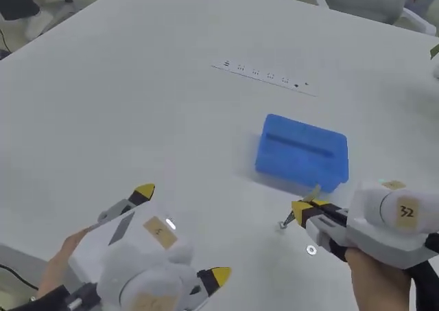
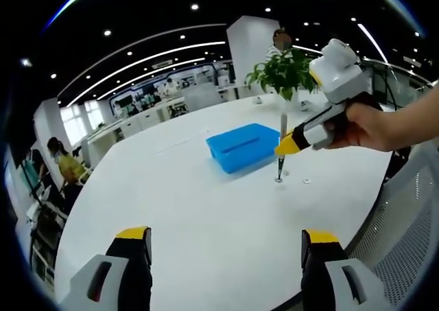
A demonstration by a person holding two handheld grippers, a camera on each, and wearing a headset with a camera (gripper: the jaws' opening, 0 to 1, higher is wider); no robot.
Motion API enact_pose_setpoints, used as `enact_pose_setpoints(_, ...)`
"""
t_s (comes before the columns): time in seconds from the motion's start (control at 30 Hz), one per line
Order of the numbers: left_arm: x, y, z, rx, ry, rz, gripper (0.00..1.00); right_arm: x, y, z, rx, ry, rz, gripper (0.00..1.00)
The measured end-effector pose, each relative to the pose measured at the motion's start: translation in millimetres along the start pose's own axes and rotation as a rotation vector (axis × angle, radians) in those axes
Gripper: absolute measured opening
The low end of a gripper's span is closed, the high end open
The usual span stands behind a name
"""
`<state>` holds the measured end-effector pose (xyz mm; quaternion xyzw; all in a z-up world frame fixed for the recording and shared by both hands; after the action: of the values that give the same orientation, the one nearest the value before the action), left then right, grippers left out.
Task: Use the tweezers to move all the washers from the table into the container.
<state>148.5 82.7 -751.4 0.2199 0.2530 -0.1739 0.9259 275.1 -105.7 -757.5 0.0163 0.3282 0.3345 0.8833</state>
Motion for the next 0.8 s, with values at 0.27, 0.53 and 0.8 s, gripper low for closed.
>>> enact_pose_setpoints(0.27, 0.5, -0.4, -1.2, 0.004, 0.013, 0.004, 0.91, -6.2, 0.0, 32.9, -0.038, -0.067, 0.022, 0.01)
enact_pose_setpoints(0.53, 1.2, 0.0, -2.9, 0.007, 0.029, 0.008, 0.91, -5.6, -8.6, 62.8, -0.084, -0.13, 0.001, 0.01)
enact_pose_setpoints(0.8, 1.8, -0.6, -3.6, 0.008, 0.039, 0.002, 0.91, 12.2, -22.6, 82.4, -0.086, -0.171, -0.03, 0.01)
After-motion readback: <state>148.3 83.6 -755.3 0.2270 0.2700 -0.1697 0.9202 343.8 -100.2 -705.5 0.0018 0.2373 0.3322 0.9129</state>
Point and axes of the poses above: the centre of the closed fingertips' face, and the gripper's own axes: x roughly forward along the fingers, y roughly to its left, z roughly out of its top, the point moved 8 cm from there along -x, roughly backward along the fingers, and after that the axes turned 10 degrees about x, right-handed, at the moved point
